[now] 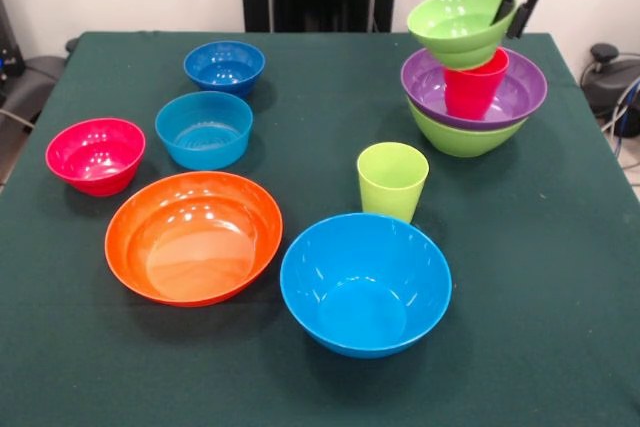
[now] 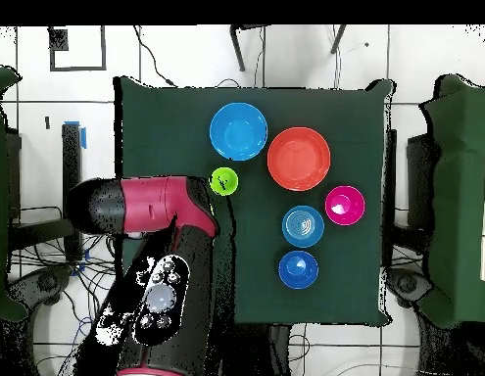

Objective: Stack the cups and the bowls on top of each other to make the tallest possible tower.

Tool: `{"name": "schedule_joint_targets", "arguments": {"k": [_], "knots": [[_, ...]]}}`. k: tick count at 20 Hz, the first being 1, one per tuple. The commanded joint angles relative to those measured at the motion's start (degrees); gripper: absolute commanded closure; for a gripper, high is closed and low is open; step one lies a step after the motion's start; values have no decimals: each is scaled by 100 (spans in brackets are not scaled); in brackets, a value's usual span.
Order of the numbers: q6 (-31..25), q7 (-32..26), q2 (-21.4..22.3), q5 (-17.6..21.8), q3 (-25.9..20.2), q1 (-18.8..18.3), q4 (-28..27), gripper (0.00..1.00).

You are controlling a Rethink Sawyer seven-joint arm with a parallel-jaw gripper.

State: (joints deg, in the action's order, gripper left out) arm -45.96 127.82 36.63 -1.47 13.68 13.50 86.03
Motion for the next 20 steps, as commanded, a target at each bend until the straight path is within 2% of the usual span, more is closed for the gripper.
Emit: {"name": "schedule_joint_targets", "arguments": {"k": [1,5,9,15,20], "knots": [[-375,1293,-614,-124,-104,160,-527,100],[-990,1210,-630,-273,-104,134,-617,100],[-1349,1222,-675,-249,65,246,-773,100],[-1440,1328,-716,-285,233,410,-796,100],[-1280,1488,-734,-394,318,546,-666,100]]}}
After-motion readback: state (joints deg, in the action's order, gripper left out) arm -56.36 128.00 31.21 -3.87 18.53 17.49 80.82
